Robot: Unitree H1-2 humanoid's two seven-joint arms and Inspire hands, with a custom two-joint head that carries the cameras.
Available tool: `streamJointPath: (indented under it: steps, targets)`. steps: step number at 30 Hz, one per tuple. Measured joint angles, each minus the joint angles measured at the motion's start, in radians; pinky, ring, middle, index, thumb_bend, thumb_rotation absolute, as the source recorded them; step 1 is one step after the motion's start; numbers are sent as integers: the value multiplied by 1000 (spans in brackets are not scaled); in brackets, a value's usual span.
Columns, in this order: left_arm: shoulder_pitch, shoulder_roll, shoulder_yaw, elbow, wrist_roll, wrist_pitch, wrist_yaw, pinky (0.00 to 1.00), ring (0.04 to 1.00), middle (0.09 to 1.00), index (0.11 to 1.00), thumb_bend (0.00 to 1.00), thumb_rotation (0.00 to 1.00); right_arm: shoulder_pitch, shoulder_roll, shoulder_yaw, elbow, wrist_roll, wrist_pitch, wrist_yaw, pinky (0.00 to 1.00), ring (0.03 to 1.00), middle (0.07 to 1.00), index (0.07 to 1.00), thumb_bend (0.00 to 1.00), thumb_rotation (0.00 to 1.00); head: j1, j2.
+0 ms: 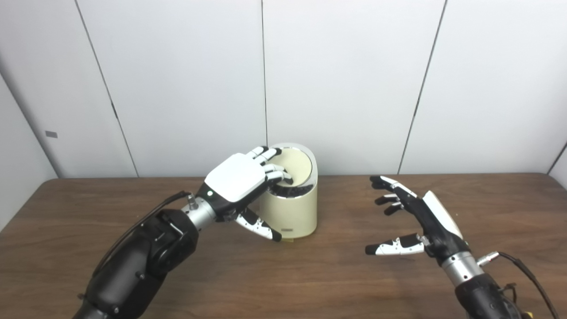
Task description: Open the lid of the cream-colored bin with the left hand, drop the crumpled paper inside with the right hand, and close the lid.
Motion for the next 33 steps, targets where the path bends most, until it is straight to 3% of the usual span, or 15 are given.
streamJointPath:
  steps: [9,18,22,26,33]
  targets:
    - [-26,0,-19,-49,16,60,-87,1000,948,747,743,959,474,0,0,0,-5,0,3,0,603,724,836,848,842,68,2,5]
    - [-25,4,-5,-29,-52,41,-64,971,912,742,736,951,488,0,3,0,-6,1,4,0,598,725,836,849,837,73,2,0]
    - [17,-1,50,-16,-154,7,-27,873,903,783,798,881,435,0,4,0,-5,1,3,0,594,718,835,849,836,62,0,-2]
    - [70,-41,128,22,-296,-21,20,742,896,857,870,833,400,1,3,0,-2,-1,3,0,595,717,834,847,837,60,2,-6]
    - [100,-124,271,77,-516,-81,139,854,932,947,930,780,306,1,4,-1,1,0,1,0,597,718,838,850,832,68,2,-6]
